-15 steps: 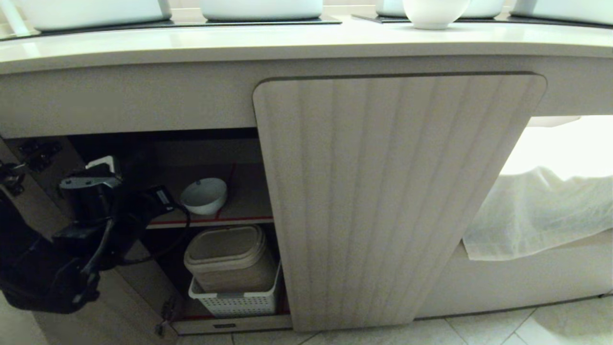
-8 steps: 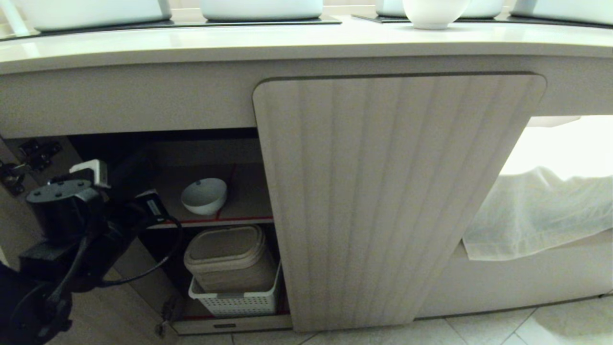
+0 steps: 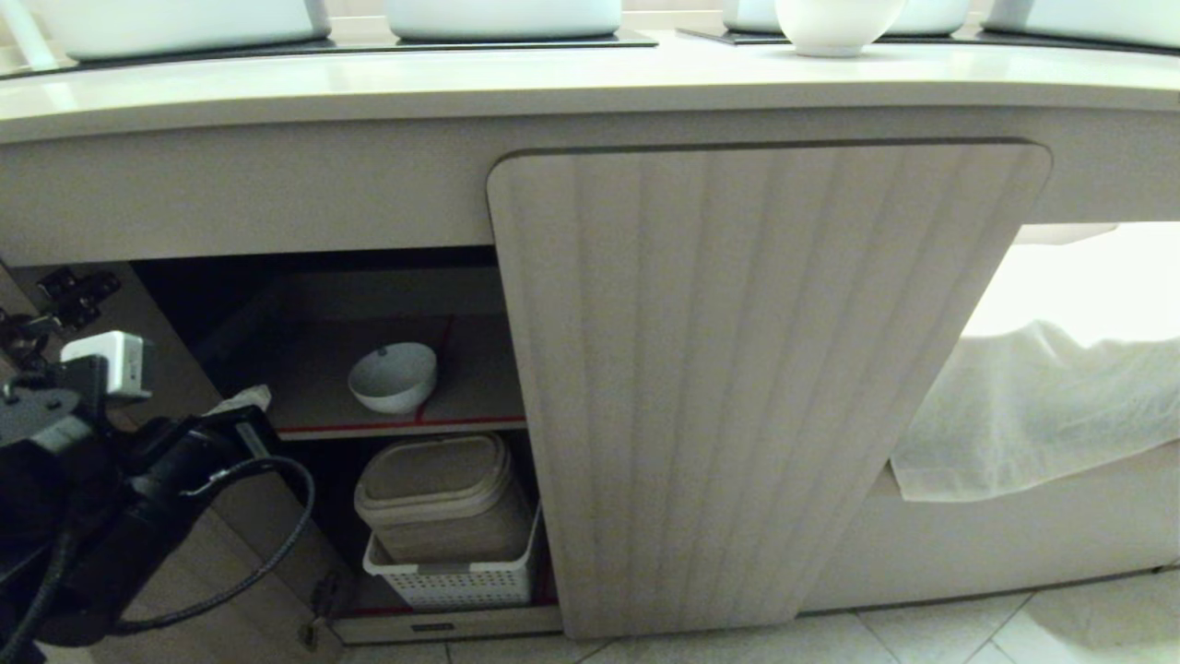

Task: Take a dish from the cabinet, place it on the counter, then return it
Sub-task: Close the cabinet door

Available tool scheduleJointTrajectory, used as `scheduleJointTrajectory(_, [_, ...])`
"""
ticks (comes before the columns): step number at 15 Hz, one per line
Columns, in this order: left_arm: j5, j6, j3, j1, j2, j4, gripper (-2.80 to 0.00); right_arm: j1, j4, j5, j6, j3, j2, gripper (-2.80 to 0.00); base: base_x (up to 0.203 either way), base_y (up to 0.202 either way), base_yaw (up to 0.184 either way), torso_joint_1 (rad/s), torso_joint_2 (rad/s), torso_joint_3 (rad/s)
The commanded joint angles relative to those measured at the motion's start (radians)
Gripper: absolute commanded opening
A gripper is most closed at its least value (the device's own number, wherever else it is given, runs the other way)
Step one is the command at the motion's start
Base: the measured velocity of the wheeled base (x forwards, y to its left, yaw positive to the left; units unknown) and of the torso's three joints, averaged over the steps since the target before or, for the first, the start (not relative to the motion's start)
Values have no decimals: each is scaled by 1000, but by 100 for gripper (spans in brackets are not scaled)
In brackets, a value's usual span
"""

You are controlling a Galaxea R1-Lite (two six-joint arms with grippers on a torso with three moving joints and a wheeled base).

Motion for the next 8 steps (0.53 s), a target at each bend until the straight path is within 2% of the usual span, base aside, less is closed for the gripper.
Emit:
scheduleJointTrajectory(1, [2,17,52,0,-87,-7,-280,0,0,0,0,0,0,-280,0,0,0,0,0,0])
scheduleJointTrajectory(4, [2,58,123,4,-167,-8,-280,0,0,0,0,0,0,-280,0,0,0,0,0,0])
scheduleJointTrajectory(8, [-1,136,205,59,-307,4,-280,0,0,0,0,0,0,-280,0,0,0,0,0,0])
